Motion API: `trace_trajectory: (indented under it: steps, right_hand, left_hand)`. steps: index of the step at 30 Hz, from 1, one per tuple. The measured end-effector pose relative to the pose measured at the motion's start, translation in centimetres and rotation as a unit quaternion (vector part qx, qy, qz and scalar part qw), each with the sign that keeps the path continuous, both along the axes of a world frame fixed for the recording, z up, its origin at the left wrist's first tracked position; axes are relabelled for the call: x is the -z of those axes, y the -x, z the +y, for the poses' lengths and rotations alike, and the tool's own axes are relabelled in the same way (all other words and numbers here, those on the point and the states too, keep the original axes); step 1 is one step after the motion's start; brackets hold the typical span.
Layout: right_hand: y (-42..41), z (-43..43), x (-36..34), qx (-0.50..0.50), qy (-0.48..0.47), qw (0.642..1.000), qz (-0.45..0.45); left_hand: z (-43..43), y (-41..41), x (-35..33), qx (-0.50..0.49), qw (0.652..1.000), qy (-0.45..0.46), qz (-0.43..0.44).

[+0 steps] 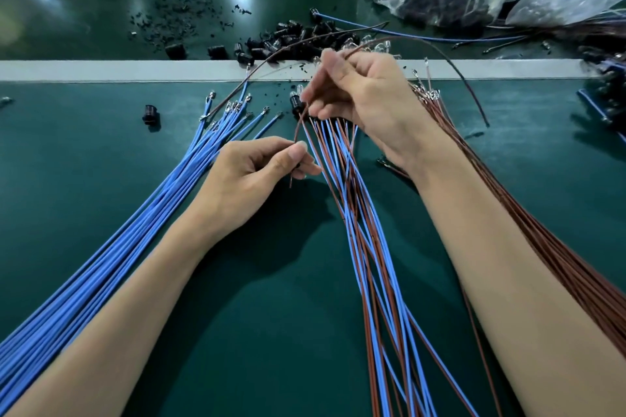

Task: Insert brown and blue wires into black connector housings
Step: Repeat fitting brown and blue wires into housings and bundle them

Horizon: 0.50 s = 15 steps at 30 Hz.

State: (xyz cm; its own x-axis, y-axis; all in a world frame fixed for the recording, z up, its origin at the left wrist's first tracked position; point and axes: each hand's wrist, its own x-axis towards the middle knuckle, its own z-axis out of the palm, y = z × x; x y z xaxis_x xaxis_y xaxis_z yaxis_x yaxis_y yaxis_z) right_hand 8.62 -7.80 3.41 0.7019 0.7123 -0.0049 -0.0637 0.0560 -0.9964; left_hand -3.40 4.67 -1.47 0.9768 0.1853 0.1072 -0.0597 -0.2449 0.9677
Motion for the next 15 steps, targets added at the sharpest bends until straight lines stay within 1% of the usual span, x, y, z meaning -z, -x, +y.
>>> trace_trajectory:
  steps: [3,4,6,8,9,10,11,13,14,15]
  right_hand:
    - [0.47,-0.04,0.47,-0.093,0.100,0.989,-0.061]
    - [0.52,-0.05,0.48,-0.101,0.113,0.986,-0.068]
    - [0.40,0.04,0.47,-0.053,0.081,0.995,-0.038]
    - [0.17,0.20,0.32,0.036,0.000,0.999,0.009]
    - [0.14,0.23,0.27,0.071,-0.030,0.997,0.014]
    - [0.07,0.18,0.29,0.083,-0.032,0.996,-0.004]
    - [-0.01,0.00,0.40,0.066,-0.008,0.997,-0.038]
    - [0.22,-0.47,0.54,-0.035,0.087,0.988,-0.119]
    - [0.42,-0.62,0.56,-0.071,0.121,0.980,-0.138]
    - [0.55,-0.56,0.67,-0.075,0.130,0.979,-0.139]
  left_hand:
    - [-0.06,0.08,0.08,0.003,1.000,0.015,-0.001]
    - [-0.02,0.09,0.09,0.001,1.000,0.017,-0.002]
    - [0.04,0.14,0.10,-0.003,1.000,0.012,-0.004]
    - [0.04,0.20,0.10,-0.003,1.000,0.010,-0.004]
    - [0.00,0.23,0.11,-0.002,1.000,0.011,-0.004]
    - [-0.01,0.24,0.11,-0.001,1.000,0.011,-0.004]
    - [-0.05,0.26,0.14,-0.002,1.000,0.009,-0.005]
    - [-0.06,0.25,0.15,-0.005,1.000,0.007,-0.007]
    - [-0.03,0.24,0.14,-0.006,1.000,0.008,-0.008]
    - [0.00,0.24,0.14,-0.006,1.000,0.008,-0.009]
